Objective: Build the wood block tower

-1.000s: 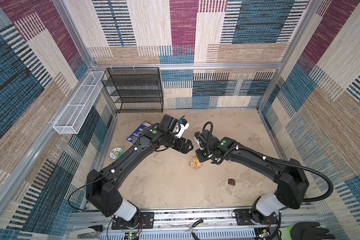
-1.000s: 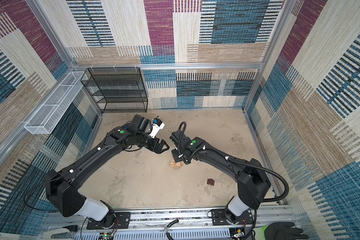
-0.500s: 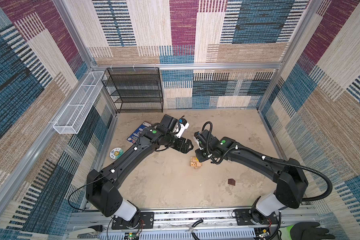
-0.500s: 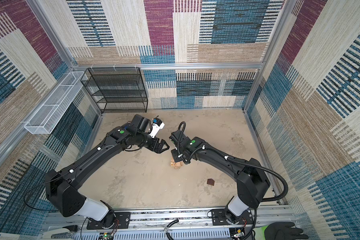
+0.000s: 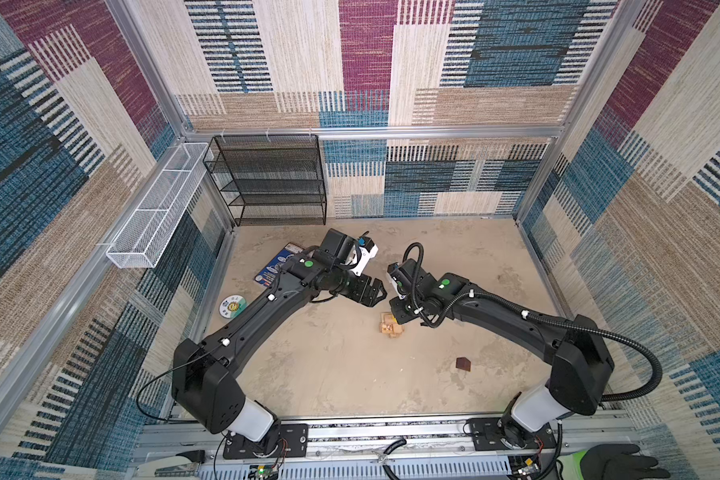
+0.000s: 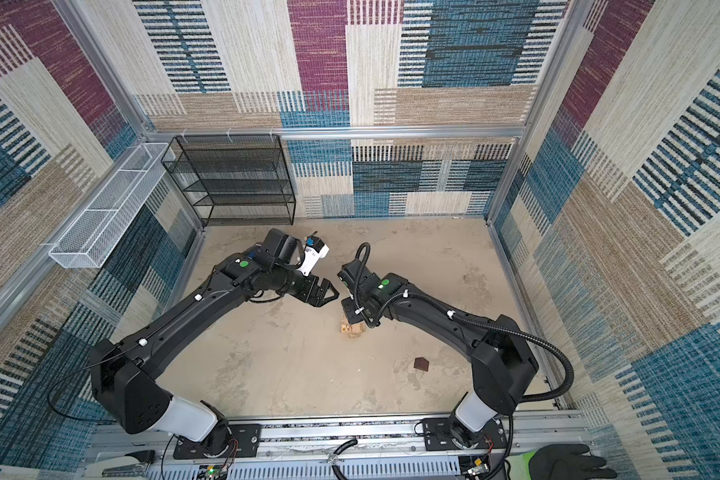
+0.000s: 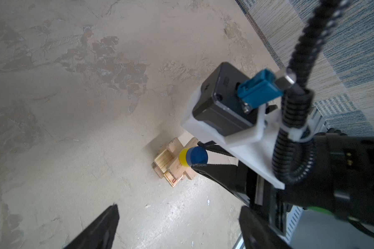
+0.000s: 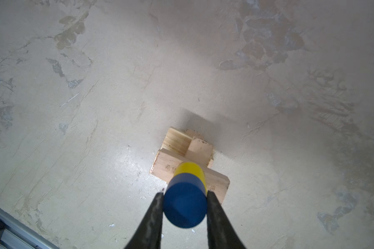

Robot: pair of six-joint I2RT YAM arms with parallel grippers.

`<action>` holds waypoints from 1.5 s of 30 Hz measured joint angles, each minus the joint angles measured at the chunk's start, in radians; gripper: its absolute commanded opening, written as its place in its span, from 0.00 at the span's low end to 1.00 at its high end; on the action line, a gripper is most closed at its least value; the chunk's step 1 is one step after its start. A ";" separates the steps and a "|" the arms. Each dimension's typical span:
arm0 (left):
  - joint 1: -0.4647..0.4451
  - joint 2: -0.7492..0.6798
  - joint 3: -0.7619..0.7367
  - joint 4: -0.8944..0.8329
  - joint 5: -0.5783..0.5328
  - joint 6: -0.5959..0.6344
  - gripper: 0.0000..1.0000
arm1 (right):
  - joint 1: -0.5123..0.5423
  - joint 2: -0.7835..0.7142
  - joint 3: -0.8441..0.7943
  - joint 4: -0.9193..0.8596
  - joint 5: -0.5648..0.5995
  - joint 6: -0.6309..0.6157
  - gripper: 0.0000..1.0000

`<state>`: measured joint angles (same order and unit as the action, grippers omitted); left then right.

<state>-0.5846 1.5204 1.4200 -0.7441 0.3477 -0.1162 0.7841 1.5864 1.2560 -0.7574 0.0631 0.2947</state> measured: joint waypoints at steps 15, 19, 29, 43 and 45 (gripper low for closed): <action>0.002 0.000 0.000 0.000 0.003 0.000 0.92 | 0.000 0.000 0.005 -0.004 0.000 0.000 0.16; 0.002 0.000 0.000 0.000 0.003 0.000 0.92 | 0.000 0.000 0.005 -0.004 0.000 0.000 0.16; 0.003 0.000 -0.001 0.000 0.010 0.000 0.92 | -0.001 0.000 0.005 -0.011 0.013 0.000 0.24; 0.004 0.000 -0.002 0.000 0.010 0.000 0.92 | -0.001 0.005 0.007 -0.011 0.015 0.000 0.27; 0.004 0.000 -0.002 0.000 0.010 0.000 0.92 | -0.001 0.005 0.007 -0.011 0.014 0.000 0.28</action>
<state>-0.5804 1.5200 1.4181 -0.7441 0.3580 -0.1165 0.7834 1.5909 1.2629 -0.7681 0.0776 0.2951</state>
